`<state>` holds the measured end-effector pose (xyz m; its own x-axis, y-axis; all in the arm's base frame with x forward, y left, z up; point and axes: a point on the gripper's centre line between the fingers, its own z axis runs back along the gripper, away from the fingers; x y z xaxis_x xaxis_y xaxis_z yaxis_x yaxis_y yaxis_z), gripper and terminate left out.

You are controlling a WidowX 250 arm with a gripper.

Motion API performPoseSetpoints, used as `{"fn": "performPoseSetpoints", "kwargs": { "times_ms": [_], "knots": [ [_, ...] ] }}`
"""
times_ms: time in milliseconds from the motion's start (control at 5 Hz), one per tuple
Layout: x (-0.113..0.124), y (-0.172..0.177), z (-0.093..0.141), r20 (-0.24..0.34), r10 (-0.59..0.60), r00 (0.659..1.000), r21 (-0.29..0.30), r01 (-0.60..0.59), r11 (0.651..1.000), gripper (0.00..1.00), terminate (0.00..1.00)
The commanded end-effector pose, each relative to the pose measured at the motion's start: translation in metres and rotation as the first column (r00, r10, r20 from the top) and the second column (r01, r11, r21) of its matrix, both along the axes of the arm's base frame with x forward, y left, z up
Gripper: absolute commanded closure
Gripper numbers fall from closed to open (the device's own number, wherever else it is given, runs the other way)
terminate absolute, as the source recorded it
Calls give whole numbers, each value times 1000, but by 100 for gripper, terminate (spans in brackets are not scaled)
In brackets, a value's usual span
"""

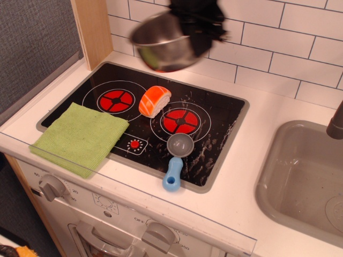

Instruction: Move the pot to the left

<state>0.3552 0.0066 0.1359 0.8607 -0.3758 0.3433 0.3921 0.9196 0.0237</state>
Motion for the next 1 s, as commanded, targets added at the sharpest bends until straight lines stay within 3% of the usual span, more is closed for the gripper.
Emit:
{"fn": "performPoseSetpoints", "kwargs": {
  "times_ms": [0,400,800],
  "knots": [
    [-25,84,-6,5,214,977,143,-212,967,100,0],
    [-17,114,-27,-19,286,958,194,-277,941,100,0],
    [-18,104,-57,-73,275,959,215,-254,943,100,0]
  ]
}}
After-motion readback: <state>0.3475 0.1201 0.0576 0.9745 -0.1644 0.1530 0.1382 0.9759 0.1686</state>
